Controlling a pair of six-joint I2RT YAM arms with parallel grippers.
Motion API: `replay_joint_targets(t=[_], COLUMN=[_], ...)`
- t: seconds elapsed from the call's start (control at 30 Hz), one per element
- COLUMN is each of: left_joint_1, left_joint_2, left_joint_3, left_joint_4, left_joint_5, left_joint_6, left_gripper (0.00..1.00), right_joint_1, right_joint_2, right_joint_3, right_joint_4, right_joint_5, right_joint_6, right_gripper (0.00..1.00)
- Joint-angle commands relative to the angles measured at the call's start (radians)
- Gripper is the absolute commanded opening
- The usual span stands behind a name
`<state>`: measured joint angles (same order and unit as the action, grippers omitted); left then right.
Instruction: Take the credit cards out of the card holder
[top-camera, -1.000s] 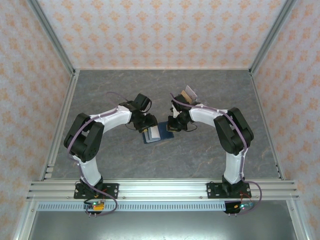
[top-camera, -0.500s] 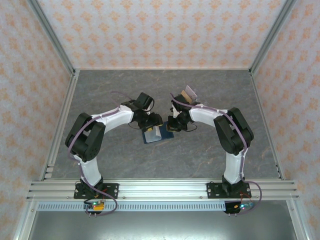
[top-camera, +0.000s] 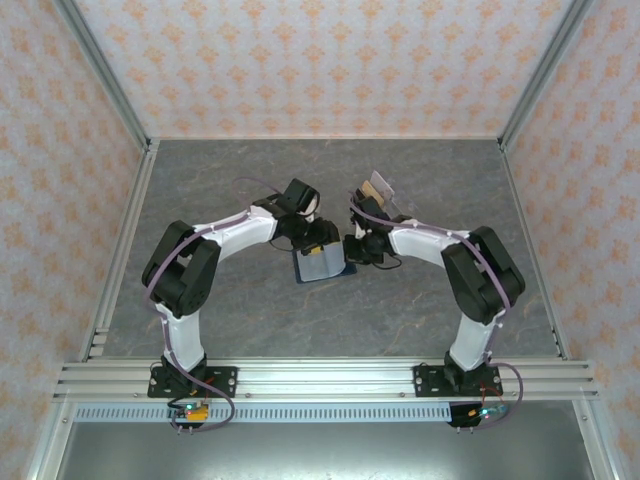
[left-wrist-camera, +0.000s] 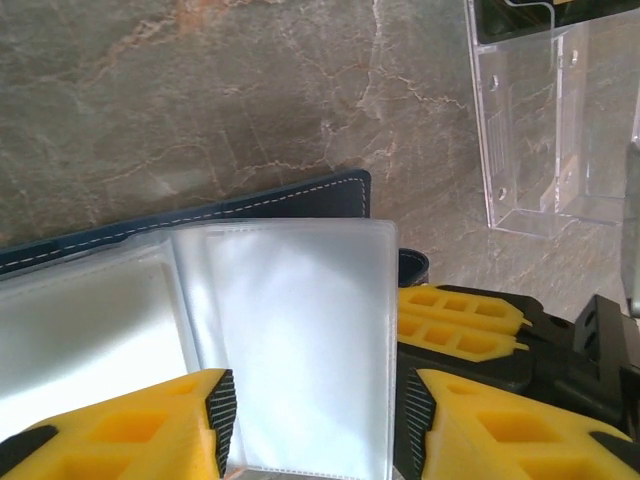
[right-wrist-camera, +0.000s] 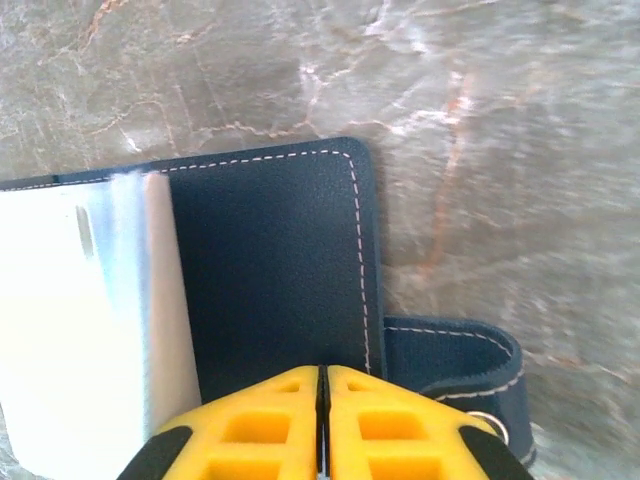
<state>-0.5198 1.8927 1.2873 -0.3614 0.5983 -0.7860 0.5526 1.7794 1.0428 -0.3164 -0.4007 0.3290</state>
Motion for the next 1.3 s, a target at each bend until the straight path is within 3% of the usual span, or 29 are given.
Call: replay_joint_targets(t=[0.0, 0.27, 0.53, 0.9, 1.27], left_joint_1=[-0.006, -0.007, 0.000, 0.028, 0.029], left_joint_2=[0.010, 0.063, 0.026, -0.084, -0.075], left_joint_3=[0.039, 0.058, 0.051, -0.051, -0.071], left_joint_4=[0.022, -0.006, -0.098, -0.147, -0.172], left_joint_5=[-0.003, -0.027, -0.131, -0.221, -0.229], left_joint_6=[-0.012, -0.015, -0.001, -0.011, -0.009], left_gripper=[0.48, 0.33, 0.29, 0.43, 0.49], right_joint_1=[-0.008, -0.010, -0.004, 0.019, 0.018], right_joint_2=[-0.072, -0.169, -0.121, 0.007, 0.065], right_joint_3=[-0.029, -0.092, -0.079, 0.014, 0.050], right_joint_4=[0.071, 0.128, 0.172, 0.055, -0.005], right_joint_5=[0.054, 0.118, -0.095, -0.046, 0.000], right_joint_6=[0.015, 0.029, 0.009, -0.001, -0.002], right_gripper=[0.10, 0.10, 0.13, 0.22, 0.24])
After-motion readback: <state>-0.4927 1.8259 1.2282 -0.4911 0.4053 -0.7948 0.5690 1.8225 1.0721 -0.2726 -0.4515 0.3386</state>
